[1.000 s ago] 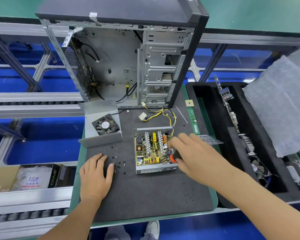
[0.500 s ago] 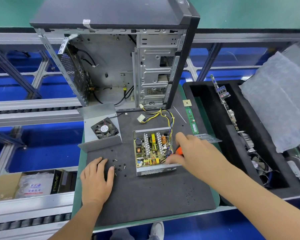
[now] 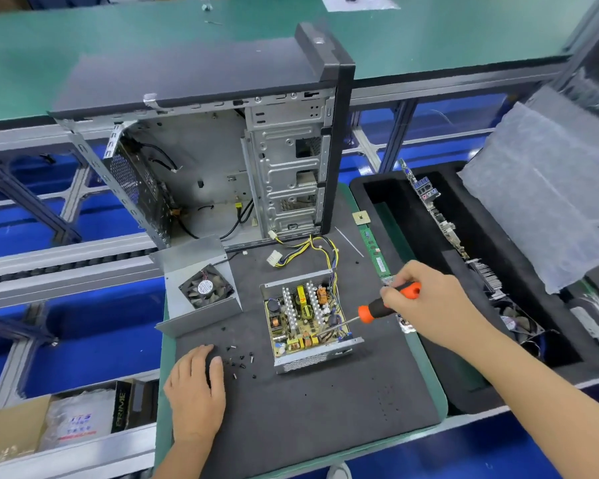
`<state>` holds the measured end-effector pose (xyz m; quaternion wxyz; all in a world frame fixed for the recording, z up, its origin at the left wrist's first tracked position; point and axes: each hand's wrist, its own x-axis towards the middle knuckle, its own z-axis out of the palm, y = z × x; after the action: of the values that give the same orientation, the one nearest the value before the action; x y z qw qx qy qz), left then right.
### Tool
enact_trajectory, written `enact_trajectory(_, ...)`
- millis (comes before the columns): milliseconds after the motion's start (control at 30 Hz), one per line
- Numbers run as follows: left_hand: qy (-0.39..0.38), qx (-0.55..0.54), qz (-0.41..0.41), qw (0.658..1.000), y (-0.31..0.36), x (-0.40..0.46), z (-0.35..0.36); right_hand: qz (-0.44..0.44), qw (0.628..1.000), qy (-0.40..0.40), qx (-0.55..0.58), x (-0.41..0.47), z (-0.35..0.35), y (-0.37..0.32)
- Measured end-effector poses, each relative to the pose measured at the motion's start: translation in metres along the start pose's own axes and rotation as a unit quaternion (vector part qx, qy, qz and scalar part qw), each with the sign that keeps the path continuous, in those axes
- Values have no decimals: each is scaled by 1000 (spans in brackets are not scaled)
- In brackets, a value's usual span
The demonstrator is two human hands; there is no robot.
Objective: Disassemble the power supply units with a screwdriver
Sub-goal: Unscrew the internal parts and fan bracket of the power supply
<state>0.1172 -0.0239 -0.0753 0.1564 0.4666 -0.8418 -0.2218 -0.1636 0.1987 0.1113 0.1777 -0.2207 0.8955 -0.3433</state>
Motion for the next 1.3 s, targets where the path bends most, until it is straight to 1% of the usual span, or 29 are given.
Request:
enact_trajectory(67, 34, -53, -1, 998, 8, 4, -3, 18, 1000, 3, 18, 1, -4, 5)
enact_trajectory(100, 46, -81, 12, 996, 16, 5, -5, 23, 999, 5, 26, 1, -6, 8)
enact_trajectory(167, 29, -145, 58, 987, 41, 7, -9, 30, 999, 14, 39, 2, -8, 12)
enact_trajectory(233, -29, -181, 109, 977, 69, 8, -11, 28, 998, 19, 52, 3, -10, 15)
enact_trajectory(267, -72, -187, 132, 971, 82, 9, -12, 27, 998, 18, 55, 3, -11, 16)
enact_trajectory(333, -178, -188, 164, 952, 105, 11, -13, 20, 999, 7, 47, 3, -11, 17)
enact_trajectory(400, -273, -188, 175, 927, 122, 13, -13, 10, 999, -12, 35, 2, -9, 18)
enact_trajectory(433, -299, -191, 170, 919, 126, 12, -12, 6, 1000, -21, 23, 2, -7, 17)
enact_trajectory(567, -326, -208, 108, 916, 129, 13, -13, -29, 997, -47, -62, 1, -3, 12)
enact_trajectory(633, -355, -202, 83, 909, 130, 15, -15, -45, 993, -61, -94, 2, -2, 9)
enact_trajectory(767, -413, -177, 65, 891, 134, 22, -18, -85, 980, -59, -169, 4, 1, 0)
enact_trajectory(867, -446, -166, 56, 878, 133, 27, -16, -93, 985, -51, -136, 7, 2, -3)
enact_trajectory(967, -474, -176, 50, 862, 131, 28, -15, -104, 988, -57, -100, 8, 6, -1)
enact_trajectory(1100, -515, -186, 27, 836, 133, 34, -12, -119, 986, -46, -106, 9, 13, 5)
enact_trajectory(1300, -570, -133, 34, 810, 140, 48, -4, -116, 987, -47, -102, 9, 18, 16)
